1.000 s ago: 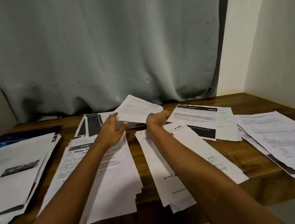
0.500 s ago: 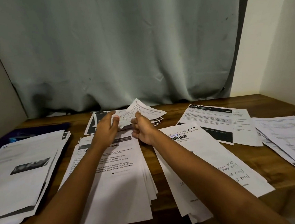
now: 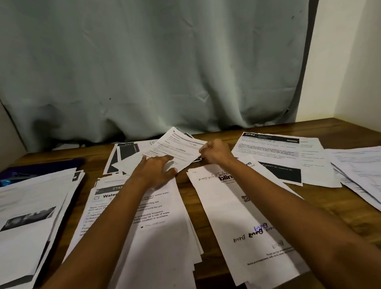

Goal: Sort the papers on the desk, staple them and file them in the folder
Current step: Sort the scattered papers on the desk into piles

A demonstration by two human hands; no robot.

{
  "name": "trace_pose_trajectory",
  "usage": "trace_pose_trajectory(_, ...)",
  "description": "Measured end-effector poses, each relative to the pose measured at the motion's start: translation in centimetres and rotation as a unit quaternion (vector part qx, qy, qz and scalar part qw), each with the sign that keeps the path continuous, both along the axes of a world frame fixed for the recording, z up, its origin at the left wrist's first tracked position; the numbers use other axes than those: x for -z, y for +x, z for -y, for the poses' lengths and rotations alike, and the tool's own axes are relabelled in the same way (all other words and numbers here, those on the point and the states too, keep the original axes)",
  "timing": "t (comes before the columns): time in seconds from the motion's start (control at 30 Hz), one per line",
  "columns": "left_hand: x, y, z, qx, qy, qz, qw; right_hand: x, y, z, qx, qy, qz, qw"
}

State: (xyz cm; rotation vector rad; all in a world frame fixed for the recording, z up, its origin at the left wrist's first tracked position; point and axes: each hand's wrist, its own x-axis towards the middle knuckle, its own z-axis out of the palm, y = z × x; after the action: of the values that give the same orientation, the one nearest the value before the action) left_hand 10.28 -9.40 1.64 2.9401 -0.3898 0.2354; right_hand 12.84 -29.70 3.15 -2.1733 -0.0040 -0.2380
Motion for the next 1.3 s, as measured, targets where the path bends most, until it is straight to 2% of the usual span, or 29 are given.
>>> trace_pose_trajectory(0.13,-0.4,1.0,1.0,-0.009,0.039,-0.033,0.999,0.8,0.7,1.1,0.009,-0.079,0.018,0.997)
trace_pose_trajectory(0.27,-0.5,1.5,2.5,0.005,0.052,-0.020,0.998,2.3,0.6,0.9,-0.021,-0.131,0.011,0.991)
trace_pose_trajectory(0.43,-0.4,2.0,2.9,-0.001,0.072,-0.016,0.997,4.5,0.1,1.0,-0.070,-0.214,0.082,0.971)
trace_pose_trajectory(0.6,-0.8,2.7,1.6,-0.021,0.089,-0.022,0.996,5.2,0.9,1.2,-0.091,-0.216,0.086,0.968)
trace_pose_trajectory(0.83,-1.2,3.6,-1.0,-0.061,0.050,-0.012,0.997,5.4,1.2,1.3,-0.090,-0.203,0.083,0.971)
trace_pose_trajectory(1.03,-0.2,4.1,-2.7,-0.092,0.058,-0.061,0.992,5.4,1.3,1.2,-0.087,-0.211,0.079,0.970)
trace_pose_trajectory(1.17,0.6,4.6,-3.7,-0.099,-0.001,-0.085,0.991,5.1,1.2,1.2,-0.080,-0.228,0.095,0.966)
trace_pose_trajectory(1.3,1.6,5.0,-4.6,-0.093,-0.065,-0.084,0.990,3.5,1.6,0.3,-0.092,-0.280,0.147,0.944)
